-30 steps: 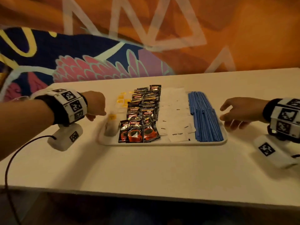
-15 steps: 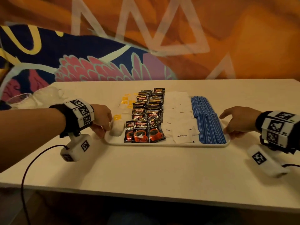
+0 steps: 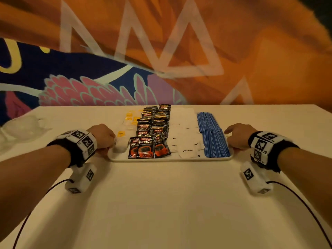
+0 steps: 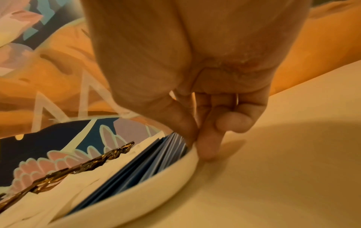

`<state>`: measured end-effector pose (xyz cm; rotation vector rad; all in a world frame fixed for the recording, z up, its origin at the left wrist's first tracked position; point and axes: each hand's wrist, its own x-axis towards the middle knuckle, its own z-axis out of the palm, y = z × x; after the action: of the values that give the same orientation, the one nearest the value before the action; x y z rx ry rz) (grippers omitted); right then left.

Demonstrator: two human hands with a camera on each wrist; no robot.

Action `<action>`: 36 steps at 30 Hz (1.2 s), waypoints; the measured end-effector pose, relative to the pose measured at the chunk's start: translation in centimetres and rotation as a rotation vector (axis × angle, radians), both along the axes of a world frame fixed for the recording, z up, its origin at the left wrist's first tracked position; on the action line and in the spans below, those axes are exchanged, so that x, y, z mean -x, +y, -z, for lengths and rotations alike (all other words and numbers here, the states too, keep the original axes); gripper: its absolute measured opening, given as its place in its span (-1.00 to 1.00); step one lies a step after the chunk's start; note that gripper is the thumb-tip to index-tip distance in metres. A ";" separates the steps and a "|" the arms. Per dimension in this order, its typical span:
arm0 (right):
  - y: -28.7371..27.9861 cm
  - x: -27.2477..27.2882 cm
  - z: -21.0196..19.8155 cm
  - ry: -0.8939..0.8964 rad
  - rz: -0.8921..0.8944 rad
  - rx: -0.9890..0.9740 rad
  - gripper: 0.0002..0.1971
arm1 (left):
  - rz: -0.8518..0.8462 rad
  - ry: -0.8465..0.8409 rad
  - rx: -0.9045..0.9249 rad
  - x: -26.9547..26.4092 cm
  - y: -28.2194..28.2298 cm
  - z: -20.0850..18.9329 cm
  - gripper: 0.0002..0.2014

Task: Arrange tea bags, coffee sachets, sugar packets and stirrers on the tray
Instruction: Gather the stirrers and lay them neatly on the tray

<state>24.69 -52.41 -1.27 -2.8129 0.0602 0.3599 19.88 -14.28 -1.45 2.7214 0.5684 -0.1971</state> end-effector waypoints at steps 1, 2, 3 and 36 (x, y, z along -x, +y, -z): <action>0.2 -0.7 0.1 -0.015 -0.010 0.024 -0.50 | -0.004 -0.007 -0.016 -0.6 0.3 0.0 -0.73; 0.5 -1.4 0.1 -0.030 -0.019 0.047 -0.51 | -0.018 -0.010 0.002 -1.2 0.5 0.0 -0.73; 0.7 -2.0 0.1 -0.043 -0.025 0.066 -0.52 | -0.034 -0.011 0.037 -1.9 0.7 0.0 -0.74; 3.9 -8.6 0.6 -0.110 0.009 0.092 -0.61 | -0.012 0.023 -0.060 -8.9 2.9 0.5 -0.66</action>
<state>33.25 -48.48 -1.89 -2.9165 0.0664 0.2052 28.81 -11.36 -1.95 2.7763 0.6072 -0.2121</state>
